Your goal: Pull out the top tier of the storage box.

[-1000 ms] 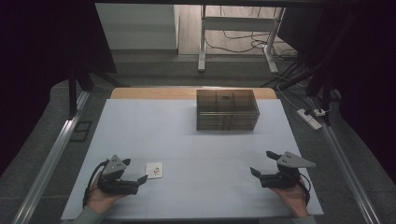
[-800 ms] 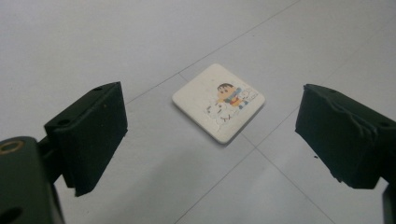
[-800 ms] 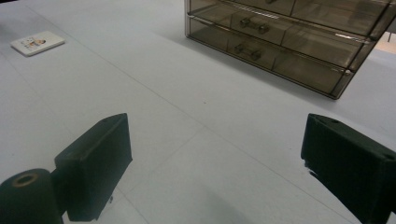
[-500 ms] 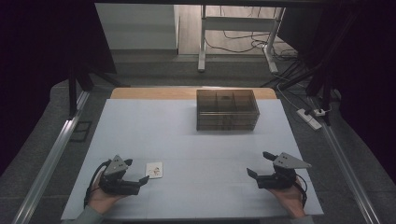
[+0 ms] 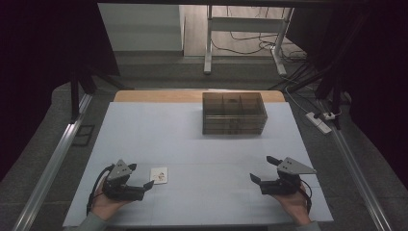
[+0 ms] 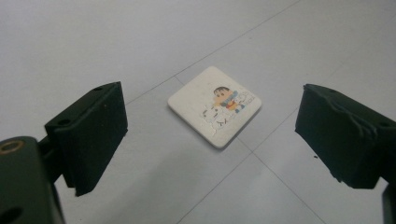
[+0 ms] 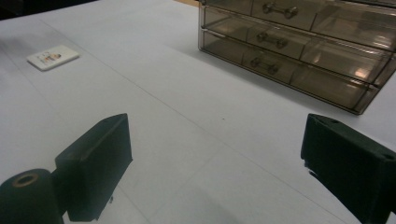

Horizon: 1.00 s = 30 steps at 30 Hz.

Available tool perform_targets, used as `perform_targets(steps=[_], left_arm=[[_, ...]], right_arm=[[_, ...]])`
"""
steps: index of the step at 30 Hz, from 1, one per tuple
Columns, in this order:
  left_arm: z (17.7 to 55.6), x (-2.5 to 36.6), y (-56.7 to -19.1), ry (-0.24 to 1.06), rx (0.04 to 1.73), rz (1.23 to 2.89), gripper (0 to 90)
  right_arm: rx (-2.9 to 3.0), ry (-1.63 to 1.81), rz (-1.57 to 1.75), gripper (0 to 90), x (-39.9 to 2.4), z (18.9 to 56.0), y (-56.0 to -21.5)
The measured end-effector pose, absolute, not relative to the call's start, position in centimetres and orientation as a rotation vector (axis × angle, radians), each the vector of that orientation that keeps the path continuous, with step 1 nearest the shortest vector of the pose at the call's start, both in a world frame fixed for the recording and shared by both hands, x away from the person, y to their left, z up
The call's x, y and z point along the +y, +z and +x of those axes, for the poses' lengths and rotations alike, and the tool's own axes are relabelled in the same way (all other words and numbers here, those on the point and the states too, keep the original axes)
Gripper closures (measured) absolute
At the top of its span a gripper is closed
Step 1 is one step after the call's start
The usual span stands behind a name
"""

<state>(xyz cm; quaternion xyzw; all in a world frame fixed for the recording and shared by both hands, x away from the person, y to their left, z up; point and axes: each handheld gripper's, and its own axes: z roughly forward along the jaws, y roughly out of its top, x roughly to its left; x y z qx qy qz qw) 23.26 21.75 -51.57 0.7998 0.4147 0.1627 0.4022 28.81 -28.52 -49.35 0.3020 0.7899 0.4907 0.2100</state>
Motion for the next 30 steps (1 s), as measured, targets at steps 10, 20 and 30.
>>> perform_targets(steps=[10,20,30], left_arm=[[23.3,21.8,-51.6,0.412,1.053,2.021,9.4],[23.4,21.7,-51.8,0.408,1.052,2.031,9.4],[23.4,21.7,-51.8,0.408,1.056,2.032,9.4]], right_arm=[[2.204,1.352,0.803,8.4,-27.0,28.8,-49.4],[2.219,1.356,0.805,11.3,-25.8,29.0,-49.6],[2.234,1.331,0.791,12.5,-25.1,28.8,-49.8]])
